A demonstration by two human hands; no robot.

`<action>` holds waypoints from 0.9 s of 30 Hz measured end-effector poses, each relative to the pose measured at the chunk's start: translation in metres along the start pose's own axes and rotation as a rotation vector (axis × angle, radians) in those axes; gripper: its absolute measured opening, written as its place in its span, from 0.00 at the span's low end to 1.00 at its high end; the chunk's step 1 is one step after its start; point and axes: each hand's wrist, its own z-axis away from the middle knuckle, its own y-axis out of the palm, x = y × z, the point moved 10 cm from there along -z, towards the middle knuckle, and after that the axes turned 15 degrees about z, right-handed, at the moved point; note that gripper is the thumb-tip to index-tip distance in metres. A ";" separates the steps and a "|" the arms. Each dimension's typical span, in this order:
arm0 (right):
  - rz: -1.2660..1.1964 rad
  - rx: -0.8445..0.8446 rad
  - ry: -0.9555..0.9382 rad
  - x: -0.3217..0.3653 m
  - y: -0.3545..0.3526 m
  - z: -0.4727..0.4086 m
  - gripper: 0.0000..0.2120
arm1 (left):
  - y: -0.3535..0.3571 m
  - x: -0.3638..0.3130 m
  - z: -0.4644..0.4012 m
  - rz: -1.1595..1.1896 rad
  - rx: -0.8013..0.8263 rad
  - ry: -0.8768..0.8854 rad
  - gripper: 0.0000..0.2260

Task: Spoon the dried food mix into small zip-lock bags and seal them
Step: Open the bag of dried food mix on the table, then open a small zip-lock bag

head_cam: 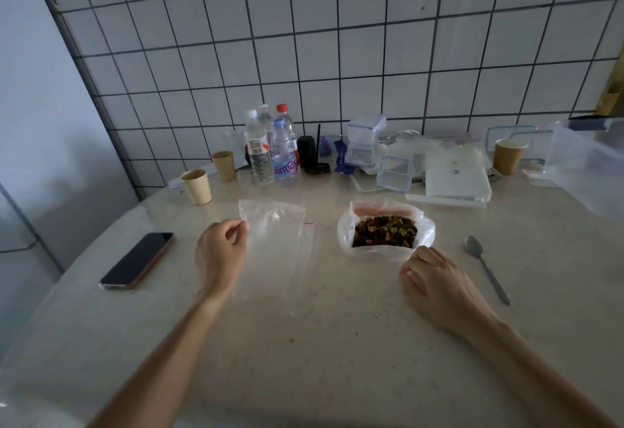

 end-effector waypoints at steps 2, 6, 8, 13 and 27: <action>0.000 0.015 0.000 -0.001 0.000 0.000 0.06 | -0.006 -0.015 -0.002 0.059 -0.013 0.050 0.11; -0.114 -0.030 0.082 -0.004 -0.006 -0.003 0.11 | -0.012 -0.052 -0.005 0.193 -0.046 0.136 0.10; -0.225 -0.074 0.145 -0.005 -0.013 -0.008 0.15 | -0.009 -0.069 -0.004 0.258 -0.054 0.164 0.08; -0.631 -0.090 0.193 0.006 -0.039 -0.040 0.09 | 0.025 -0.107 0.009 0.381 -0.018 0.213 0.05; -1.075 -0.245 0.392 -0.042 -0.021 -0.058 0.12 | 0.160 -0.118 0.046 0.758 0.381 -0.081 0.20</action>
